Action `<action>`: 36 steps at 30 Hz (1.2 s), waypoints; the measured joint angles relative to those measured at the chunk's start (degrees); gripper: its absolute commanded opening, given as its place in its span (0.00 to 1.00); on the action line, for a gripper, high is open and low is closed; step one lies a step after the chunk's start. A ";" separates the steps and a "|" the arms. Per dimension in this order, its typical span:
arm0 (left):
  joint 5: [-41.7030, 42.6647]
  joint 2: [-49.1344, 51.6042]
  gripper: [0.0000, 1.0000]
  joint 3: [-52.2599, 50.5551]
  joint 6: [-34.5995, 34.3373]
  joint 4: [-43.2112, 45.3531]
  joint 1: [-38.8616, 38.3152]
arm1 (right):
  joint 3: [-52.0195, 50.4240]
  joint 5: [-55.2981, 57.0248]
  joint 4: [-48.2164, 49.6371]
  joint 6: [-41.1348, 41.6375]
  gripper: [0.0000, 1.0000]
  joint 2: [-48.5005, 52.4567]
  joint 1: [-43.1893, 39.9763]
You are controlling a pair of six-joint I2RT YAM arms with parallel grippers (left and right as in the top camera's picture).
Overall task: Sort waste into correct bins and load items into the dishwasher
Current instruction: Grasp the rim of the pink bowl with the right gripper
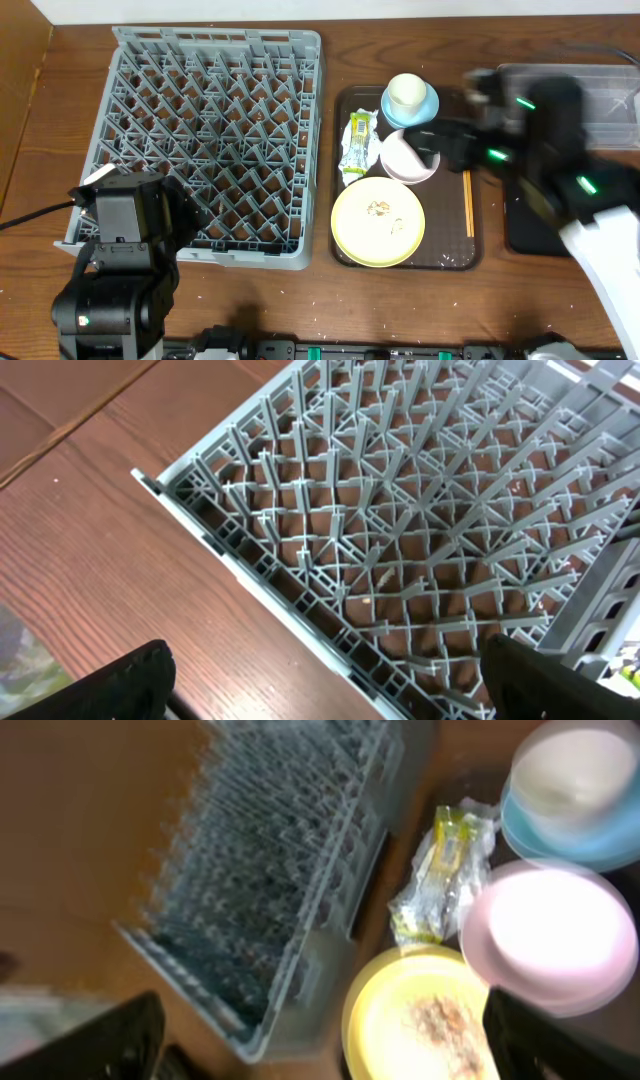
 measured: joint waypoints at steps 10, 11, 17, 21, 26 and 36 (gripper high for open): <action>-0.04 0.00 0.98 0.07 0.00 -0.02 0.00 | 18.03 15.34 -8.96 -8.02 0.91 19.08 11.04; -0.02 0.00 0.98 0.07 0.00 -0.04 0.00 | 18.03 16.50 -9.01 -8.48 0.88 19.65 11.06; -0.02 0.00 0.98 0.07 0.00 -0.02 0.00 | 18.10 22.95 -9.16 -9.97 0.33 26.21 11.10; -0.02 0.00 0.98 0.07 0.00 -0.02 0.00 | 18.05 25.05 -9.70 -10.67 0.48 36.24 11.43; -0.02 0.00 0.98 0.07 0.00 -0.02 0.00 | 17.99 26.05 -11.08 -10.86 0.42 40.50 11.43; -0.02 0.00 0.98 0.07 0.00 -0.04 0.00 | 17.99 27.71 -10.78 -9.94 0.41 43.08 11.43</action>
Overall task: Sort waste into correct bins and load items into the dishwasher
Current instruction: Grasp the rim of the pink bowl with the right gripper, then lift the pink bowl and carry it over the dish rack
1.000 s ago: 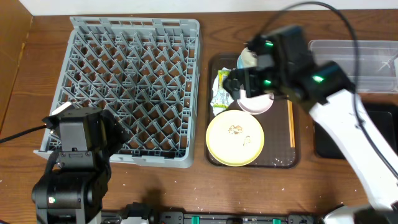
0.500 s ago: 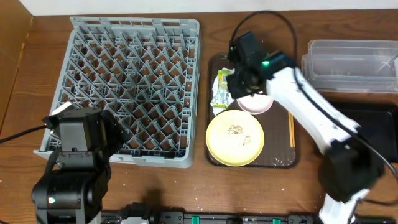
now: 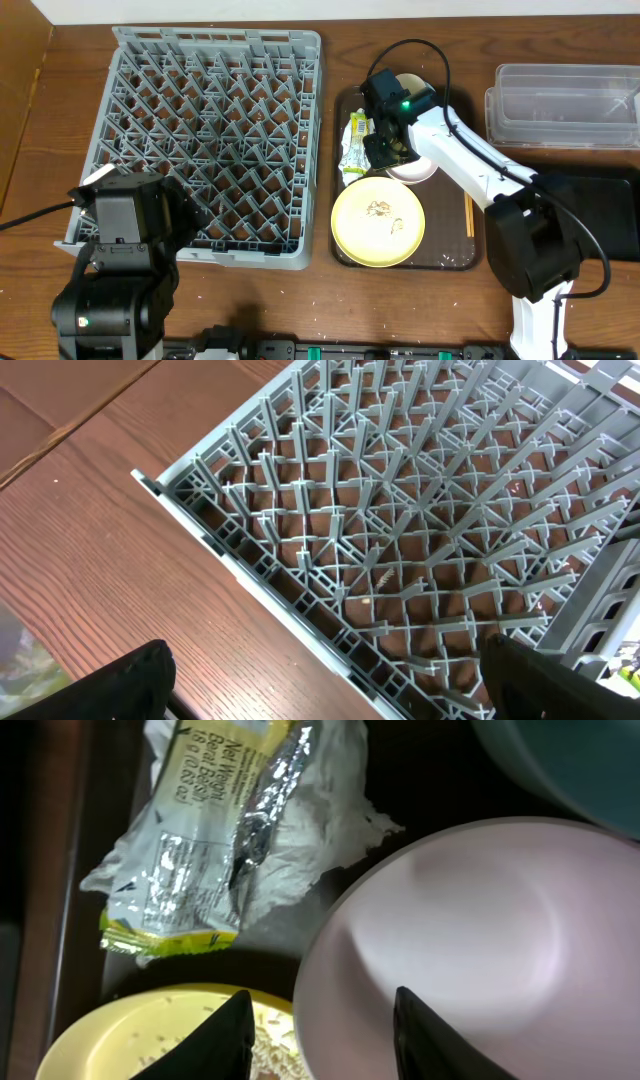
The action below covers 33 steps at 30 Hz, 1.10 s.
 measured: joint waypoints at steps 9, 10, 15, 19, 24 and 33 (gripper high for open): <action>-0.02 0.00 0.98 0.00 0.00 0.00 0.00 | -0.90 0.66 1.07 1.90 0.33 2.47 0.02; -0.02 0.00 0.98 0.00 0.00 0.02 0.00 | -0.92 0.68 1.09 1.99 0.33 2.47 0.00; -0.02 0.00 0.98 0.00 0.00 0.02 0.00 | -2.10 0.70 3.30 2.08 0.29 2.47 0.02; -0.02 0.00 0.98 0.00 0.00 0.02 0.00 | -4.26 0.68 4.50 2.49 0.12 2.47 0.04; 0.00 0.00 0.98 0.00 -0.02 0.02 0.00 | -3.15 1.86 2.38 3.08 0.01 2.43 0.04; 0.00 0.00 0.98 0.00 0.00 0.00 0.00 | 8.28 -1.51 -7.41 3.13 0.01 1.55 0.04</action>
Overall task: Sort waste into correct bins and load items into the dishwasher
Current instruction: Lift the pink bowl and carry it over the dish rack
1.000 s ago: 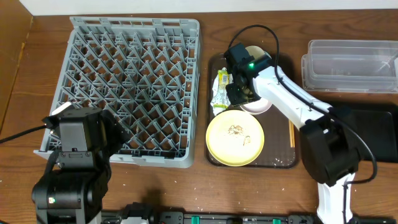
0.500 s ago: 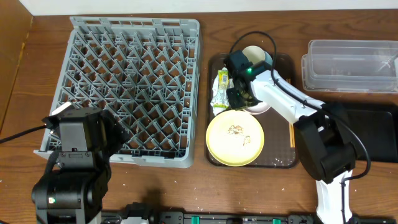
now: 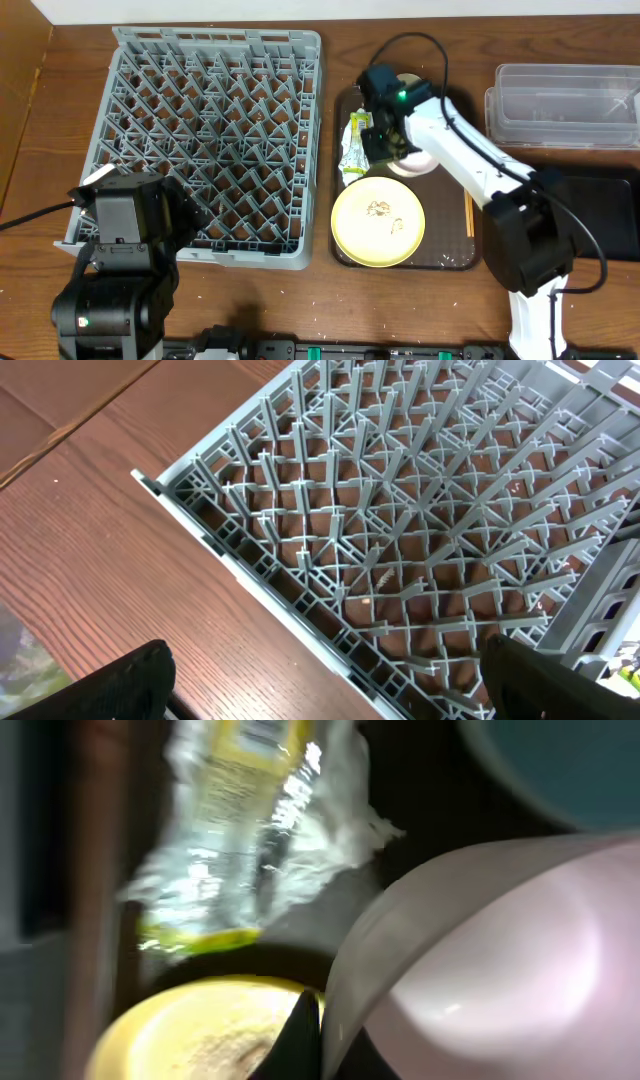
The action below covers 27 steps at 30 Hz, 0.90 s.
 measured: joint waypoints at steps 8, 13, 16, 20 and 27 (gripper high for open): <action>-0.02 0.00 0.98 0.00 0.00 0.02 0.00 | 9.55 -13.51 8.17 -1.01 0.01 -5.38 0.00; 0.02 0.00 0.98 0.00 -0.02 0.04 0.00 | 10.03 -29.05 33.33 0.55 0.01 -5.60 1.49; -0.02 0.04 0.98 0.00 -0.02 0.04 0.00 | 10.14 -33.20 47.45 4.83 0.01 -4.20 3.63; -0.02 0.04 0.98 0.02 -0.04 0.04 0.00 | 10.51 -36.28 66.90 12.96 0.01 0.81 8.07; -0.02 0.04 0.98 0.11 -0.22 0.00 0.00 | 10.40 -36.22 99.30 30.75 0.01 15.10 16.72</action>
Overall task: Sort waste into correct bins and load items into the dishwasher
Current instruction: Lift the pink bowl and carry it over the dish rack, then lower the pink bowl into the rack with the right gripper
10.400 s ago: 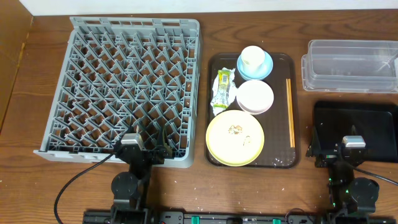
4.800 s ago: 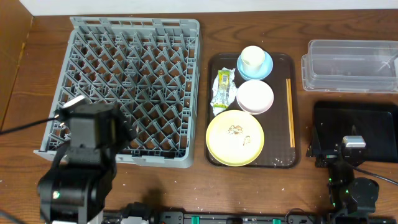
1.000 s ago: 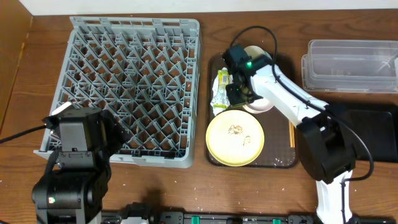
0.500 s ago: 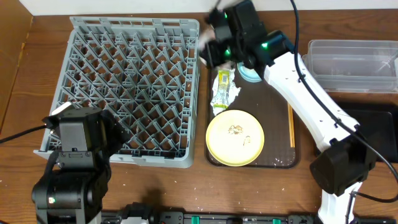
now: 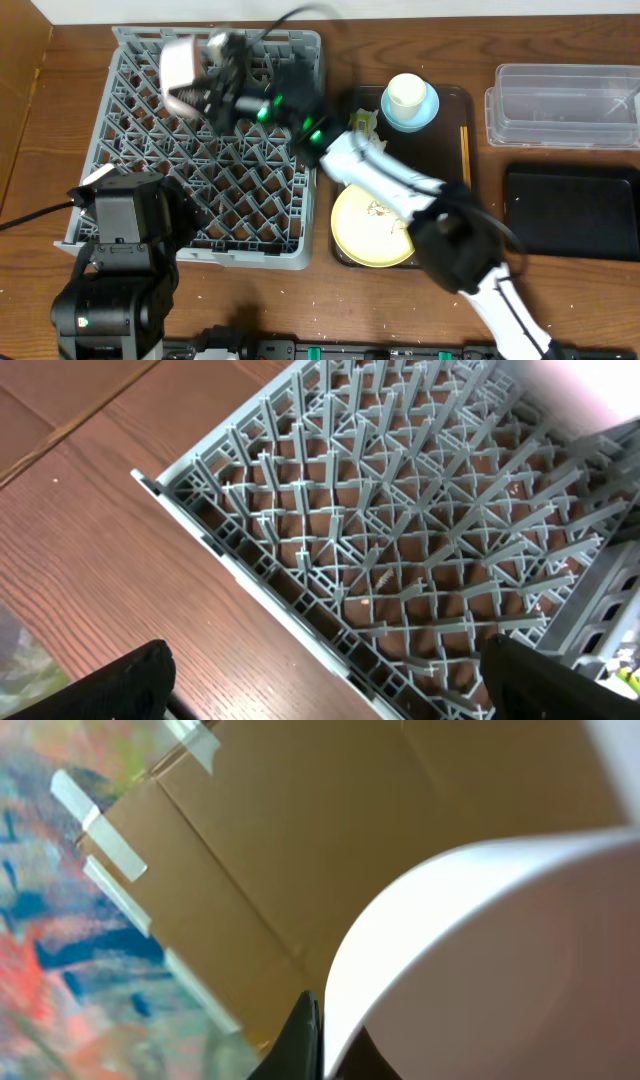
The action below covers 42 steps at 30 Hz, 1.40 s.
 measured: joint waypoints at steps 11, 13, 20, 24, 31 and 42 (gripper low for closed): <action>0.00 0.00 0.98 0.00 0.00 0.00 0.00 | -0.35 3.39 2.29 12.98 0.01 10.60 3.85; 0.00 0.00 0.98 0.00 -0.02 0.00 0.00 | -0.35 2.71 2.27 13.55 0.01 10.56 3.41; 0.00 0.00 0.98 0.00 -0.02 0.02 0.00 | 0.63 0.42 -3.50 13.99 0.01 9.60 2.62; 0.00 0.00 0.98 0.00 0.00 0.00 0.00 | 0.26 -0.26 1.09 15.32 0.01 9.94 0.63; 0.02 0.00 0.98 0.00 -0.02 0.02 0.00 | -0.17 0.48 15.72 21.84 0.01 10.34 -1.92; 0.00 0.00 0.98 0.00 -0.02 0.02 0.00 | -0.26 2.58 6.62 21.07 0.01 11.15 2.80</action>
